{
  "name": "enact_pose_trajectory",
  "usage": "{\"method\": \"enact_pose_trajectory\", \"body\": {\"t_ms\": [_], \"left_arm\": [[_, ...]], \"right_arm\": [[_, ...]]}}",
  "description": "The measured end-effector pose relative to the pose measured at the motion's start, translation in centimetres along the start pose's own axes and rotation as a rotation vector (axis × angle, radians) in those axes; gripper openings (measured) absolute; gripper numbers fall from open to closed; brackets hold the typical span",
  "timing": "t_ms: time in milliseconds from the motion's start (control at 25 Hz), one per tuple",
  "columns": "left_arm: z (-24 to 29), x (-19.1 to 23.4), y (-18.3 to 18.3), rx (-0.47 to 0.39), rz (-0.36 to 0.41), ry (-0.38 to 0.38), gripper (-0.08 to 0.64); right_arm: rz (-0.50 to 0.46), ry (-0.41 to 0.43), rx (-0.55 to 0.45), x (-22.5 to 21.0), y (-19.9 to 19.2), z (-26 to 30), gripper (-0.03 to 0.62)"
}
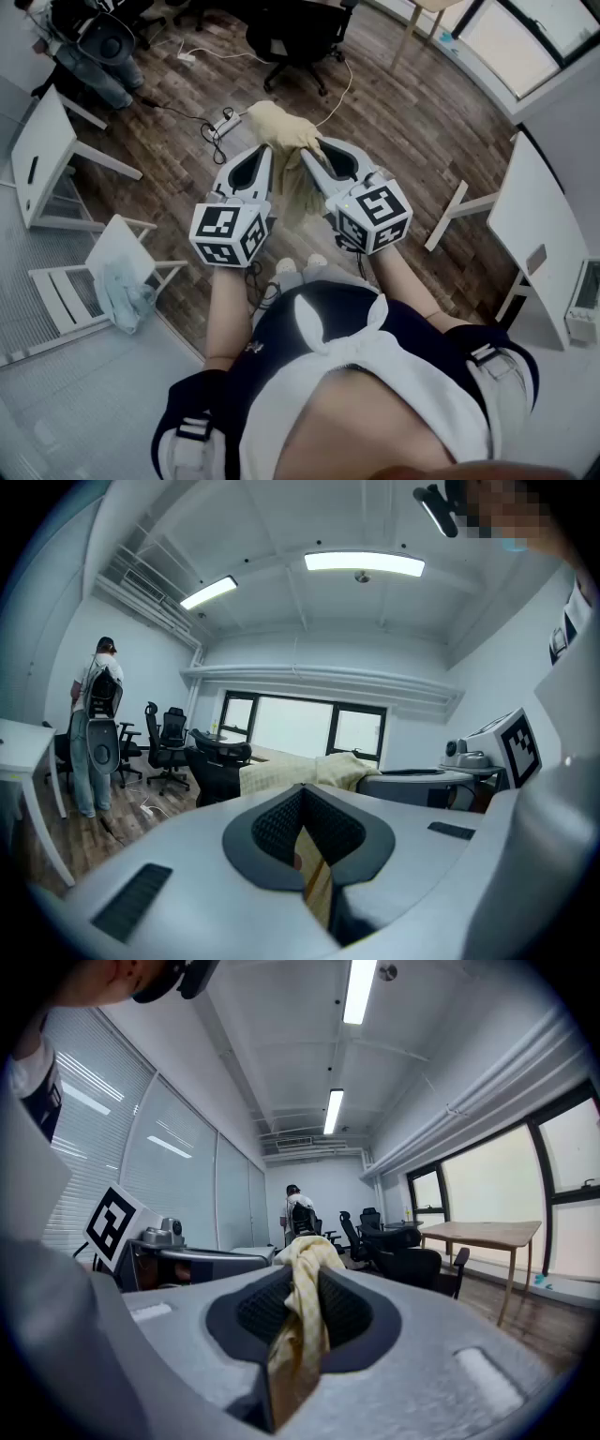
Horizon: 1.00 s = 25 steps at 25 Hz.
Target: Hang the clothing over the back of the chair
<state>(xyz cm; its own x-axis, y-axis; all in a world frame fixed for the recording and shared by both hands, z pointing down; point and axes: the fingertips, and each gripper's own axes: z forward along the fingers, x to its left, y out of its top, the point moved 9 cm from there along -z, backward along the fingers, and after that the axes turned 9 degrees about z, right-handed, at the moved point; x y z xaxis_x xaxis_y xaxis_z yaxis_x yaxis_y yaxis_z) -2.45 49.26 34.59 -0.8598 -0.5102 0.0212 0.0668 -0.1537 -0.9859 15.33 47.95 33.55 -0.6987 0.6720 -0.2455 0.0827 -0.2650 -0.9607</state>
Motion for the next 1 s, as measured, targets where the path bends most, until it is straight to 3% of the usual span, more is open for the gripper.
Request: {"method": "enact_pose_trajectory", "body": {"t_ms": [680, 1000], "left_arm": [[4.8, -3.8, -1.4, 0.022, 0.005, 0.036, 0.006], [7.7, -2.4, -1.1, 0.028, -0.007, 0.029, 0.006]], "right_arm": [[0.045, -0.004, 0.001, -7.0, -0.8, -1.8, 0.078], [0.048, 0.000, 0.011, -9.0, -0.2, 0.1, 0.080]]}}
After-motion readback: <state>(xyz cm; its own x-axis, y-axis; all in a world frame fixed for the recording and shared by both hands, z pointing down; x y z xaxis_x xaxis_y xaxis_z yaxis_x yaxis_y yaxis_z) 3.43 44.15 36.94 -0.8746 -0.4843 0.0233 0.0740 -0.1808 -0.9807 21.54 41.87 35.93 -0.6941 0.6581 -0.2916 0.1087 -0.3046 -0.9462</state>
